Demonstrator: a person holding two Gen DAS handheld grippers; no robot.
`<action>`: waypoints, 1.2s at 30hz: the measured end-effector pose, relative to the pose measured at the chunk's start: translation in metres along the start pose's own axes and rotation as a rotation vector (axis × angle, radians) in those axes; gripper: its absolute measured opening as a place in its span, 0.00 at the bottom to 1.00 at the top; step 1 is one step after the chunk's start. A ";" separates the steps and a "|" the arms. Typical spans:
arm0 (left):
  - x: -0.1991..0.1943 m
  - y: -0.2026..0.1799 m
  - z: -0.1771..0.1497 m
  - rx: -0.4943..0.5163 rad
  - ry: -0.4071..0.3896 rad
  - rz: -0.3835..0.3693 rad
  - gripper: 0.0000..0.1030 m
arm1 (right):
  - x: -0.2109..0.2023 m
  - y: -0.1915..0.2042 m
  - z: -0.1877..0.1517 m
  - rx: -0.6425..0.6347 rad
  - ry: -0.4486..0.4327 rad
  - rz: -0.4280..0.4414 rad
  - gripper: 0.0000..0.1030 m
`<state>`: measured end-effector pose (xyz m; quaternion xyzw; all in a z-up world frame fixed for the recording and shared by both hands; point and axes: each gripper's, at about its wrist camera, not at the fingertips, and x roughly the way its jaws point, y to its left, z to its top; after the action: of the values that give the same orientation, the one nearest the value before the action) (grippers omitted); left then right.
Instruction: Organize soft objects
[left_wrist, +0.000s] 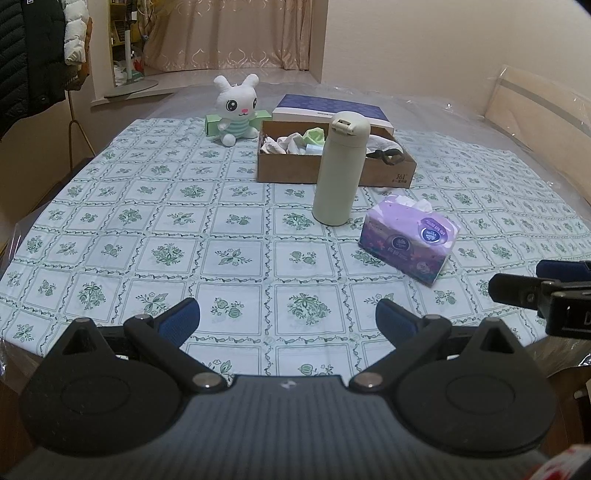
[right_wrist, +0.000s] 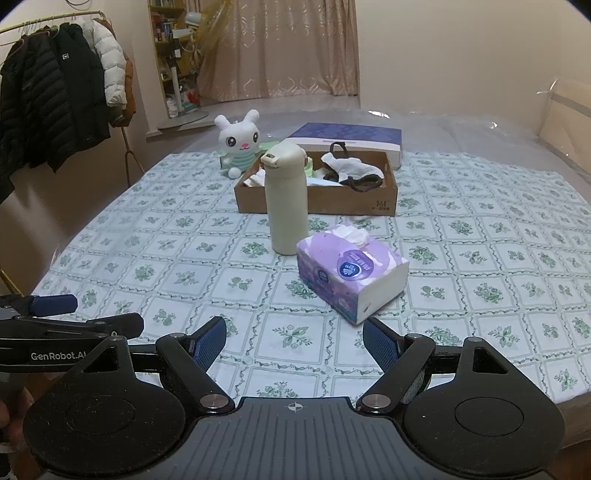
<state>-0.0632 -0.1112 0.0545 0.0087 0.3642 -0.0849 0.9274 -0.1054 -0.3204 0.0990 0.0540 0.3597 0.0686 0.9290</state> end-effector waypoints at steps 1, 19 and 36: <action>0.000 0.000 0.000 0.000 0.000 0.002 0.98 | 0.000 0.000 0.000 0.000 0.001 0.000 0.78; 0.000 -0.001 0.002 -0.001 -0.003 0.003 0.98 | 0.001 0.000 0.000 0.000 -0.003 -0.002 0.78; 0.000 0.001 0.003 -0.007 -0.003 0.002 0.98 | 0.001 0.001 0.001 -0.005 -0.005 -0.006 0.78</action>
<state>-0.0614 -0.1107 0.0564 0.0055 0.3631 -0.0827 0.9280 -0.1042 -0.3189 0.0990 0.0508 0.3575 0.0664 0.9302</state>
